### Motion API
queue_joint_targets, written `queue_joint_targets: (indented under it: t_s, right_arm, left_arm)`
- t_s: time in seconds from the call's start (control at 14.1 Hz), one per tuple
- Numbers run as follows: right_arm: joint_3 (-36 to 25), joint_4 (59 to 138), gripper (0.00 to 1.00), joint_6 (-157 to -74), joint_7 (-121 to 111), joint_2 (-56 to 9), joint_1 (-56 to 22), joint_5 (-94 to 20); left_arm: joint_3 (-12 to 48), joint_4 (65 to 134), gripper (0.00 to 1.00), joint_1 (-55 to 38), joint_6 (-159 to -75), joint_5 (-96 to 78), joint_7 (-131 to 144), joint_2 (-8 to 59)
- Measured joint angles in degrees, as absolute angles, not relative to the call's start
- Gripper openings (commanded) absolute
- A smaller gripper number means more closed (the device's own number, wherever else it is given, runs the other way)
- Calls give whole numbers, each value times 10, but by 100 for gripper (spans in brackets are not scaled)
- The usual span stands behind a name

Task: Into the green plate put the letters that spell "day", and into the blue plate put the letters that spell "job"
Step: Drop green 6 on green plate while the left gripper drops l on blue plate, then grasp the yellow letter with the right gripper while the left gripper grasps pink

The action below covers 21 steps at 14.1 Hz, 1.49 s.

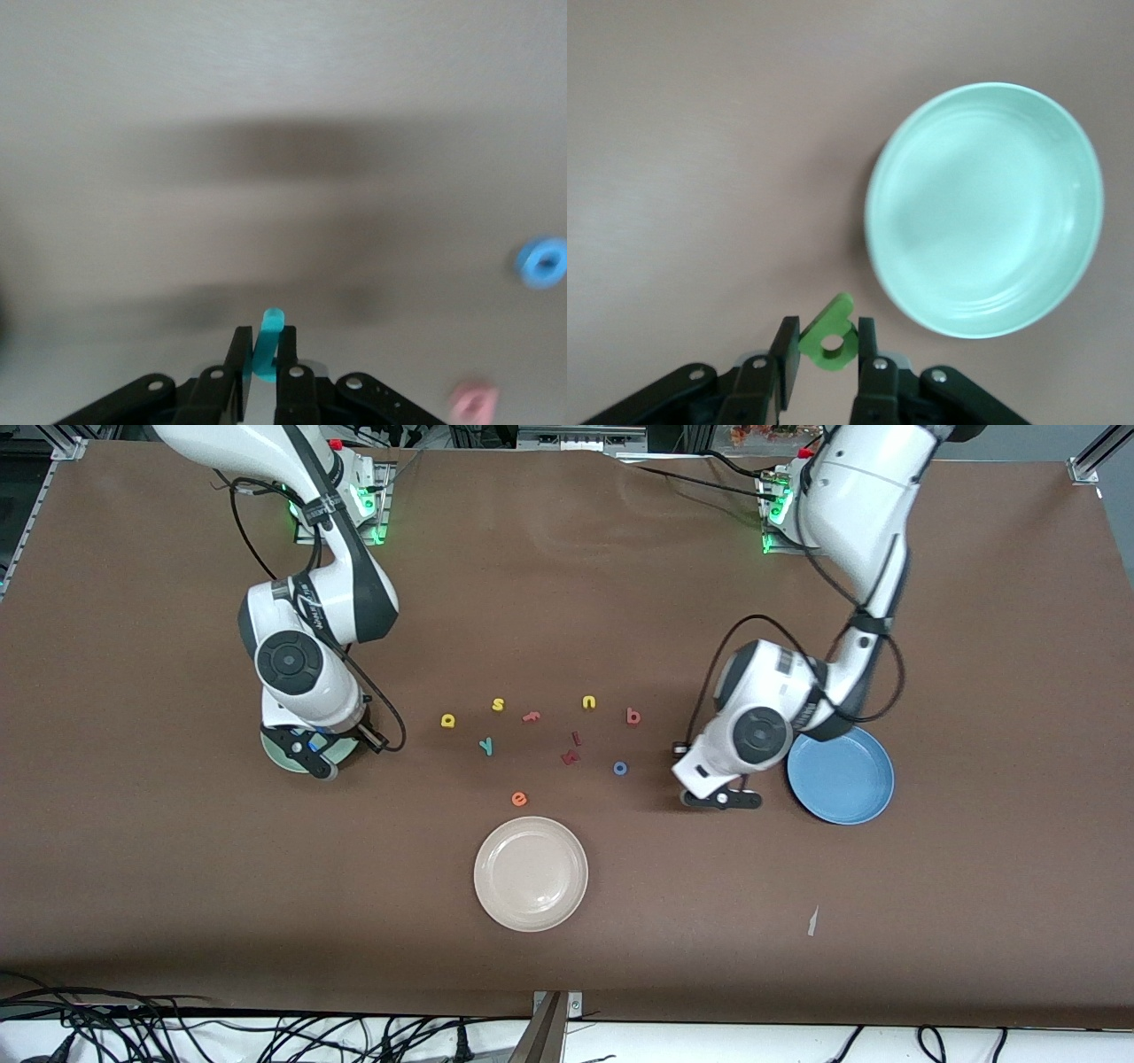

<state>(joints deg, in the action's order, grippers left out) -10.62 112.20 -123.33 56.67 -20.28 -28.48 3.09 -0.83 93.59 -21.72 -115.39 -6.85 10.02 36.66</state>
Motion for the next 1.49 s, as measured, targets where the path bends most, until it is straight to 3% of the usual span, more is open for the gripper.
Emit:
queue_joint_targets:
  t_s: [0.07, 0.14, 0.21, 0.43, 0.5, 0.57, 0.64, 0.71, 0.99, 1.28, 1.49]
  right_arm:
    - [-128, 1150, 6, -1247, 532, -196, -285, 31]
    - [-156, 1181, 34, -1274, 492, -192, -285, 31]
    - [-182, 1213, 99, -1307, 456, -191, -283, 29]
    - [-204, 1265, 100, -1354, 423, -191, -278, 19]
    - [-201, 1266, 100, -1352, 423, -189, -280, 17]
    - [-195, 1266, 100, -1346, 424, -185, -282, 13]
    - [-185, 1266, 100, -1340, 427, -179, -283, 3]
    - [-173, 1266, 100, -1333, 437, -171, -285, -7]
    - [-93, 1266, 97, -1324, 573, -154, -288, -17]
    - [-29, 1270, 94, -1400, 734, -168, -294, -17]
    - [-8, 1271, 86, -1449, 788, -198, -308, -17]
  left_arm:
    - [-9, 934, 0, -189, -1126, -68, 29, 354]
    - [-10, 934, 0, -163, -1102, -66, -38, 345]
    - [-10, 934, 0, -139, -1081, -54, -103, 339]
    - [-10, 938, 0, -93, -1057, 26, -234, 336]
    - [-10, 942, 4, -88, -1057, 37, -267, 337]
    - [-10, 945, 14, -85, -1057, 46, -298, 340]
    - [-10, 947, 53, -84, -1057, 56, -324, 346]
    - [-10, 947, 100, -84, -1057, 63, -342, 352]
    - [-7, 927, 100, -82, -1053, 61, -360, 358]
    - [4, 905, 100, -84, -1029, -58, -254, 356]
    - [47, 905, 100, -108, -1037, -80, -78, 356]
